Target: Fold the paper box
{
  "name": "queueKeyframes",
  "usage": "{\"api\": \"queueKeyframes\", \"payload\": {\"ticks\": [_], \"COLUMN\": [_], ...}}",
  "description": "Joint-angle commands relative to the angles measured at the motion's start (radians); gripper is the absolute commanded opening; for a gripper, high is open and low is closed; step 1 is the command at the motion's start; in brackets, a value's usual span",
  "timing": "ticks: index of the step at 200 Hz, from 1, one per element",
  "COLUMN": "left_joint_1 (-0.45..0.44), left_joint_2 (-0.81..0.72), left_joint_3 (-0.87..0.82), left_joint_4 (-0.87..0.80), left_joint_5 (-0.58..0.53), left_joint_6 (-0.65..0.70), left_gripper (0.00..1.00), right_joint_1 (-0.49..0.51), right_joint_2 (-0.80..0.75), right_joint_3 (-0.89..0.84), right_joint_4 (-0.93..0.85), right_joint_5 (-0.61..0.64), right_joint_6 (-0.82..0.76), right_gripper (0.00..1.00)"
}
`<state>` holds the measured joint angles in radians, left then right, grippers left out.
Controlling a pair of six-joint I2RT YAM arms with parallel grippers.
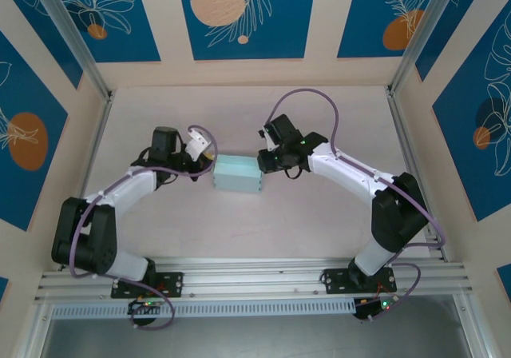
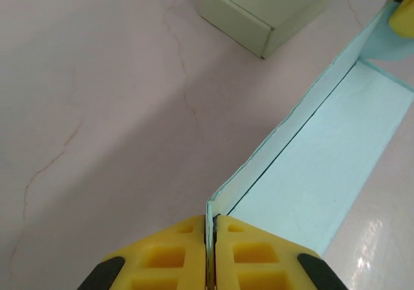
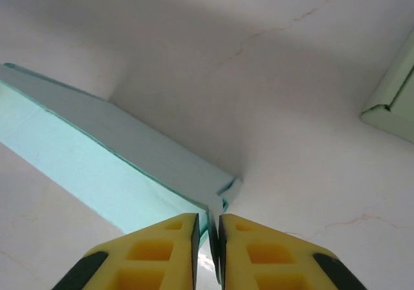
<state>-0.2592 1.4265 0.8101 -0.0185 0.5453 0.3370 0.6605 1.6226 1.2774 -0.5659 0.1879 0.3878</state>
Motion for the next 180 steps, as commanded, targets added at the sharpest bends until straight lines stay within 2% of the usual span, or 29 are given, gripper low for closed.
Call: {"api": "queueKeyframes", "payload": {"ticks": [1, 27, 71, 180], "left_joint_1": [-0.038, -0.082, -0.115, -0.142], "left_joint_2": [-0.064, -0.106, -0.098, -0.101], "left_joint_3": [-0.068, -0.128, -0.127, -0.153], "left_joint_4": [0.162, 0.230, 0.206, 0.244], "left_joint_5": [-0.100, -0.208, -0.238, -0.282], "left_joint_6": [-0.131, -0.193, -0.208, -0.224], "left_gripper": [0.09, 0.06, 0.06, 0.06], "right_joint_1": [0.013, 0.024, 0.033, 0.070], "right_joint_2": [0.022, 0.037, 0.070, 0.103], "right_joint_3": [0.041, 0.067, 0.095, 0.113], "right_joint_4": [-0.025, -0.024, -0.023, 0.022], "right_joint_5": [0.056, 0.080, 0.112, 0.109], "right_joint_6": [0.033, 0.052, 0.069, 0.124], "right_gripper": [0.15, 0.13, 0.07, 0.03]}}
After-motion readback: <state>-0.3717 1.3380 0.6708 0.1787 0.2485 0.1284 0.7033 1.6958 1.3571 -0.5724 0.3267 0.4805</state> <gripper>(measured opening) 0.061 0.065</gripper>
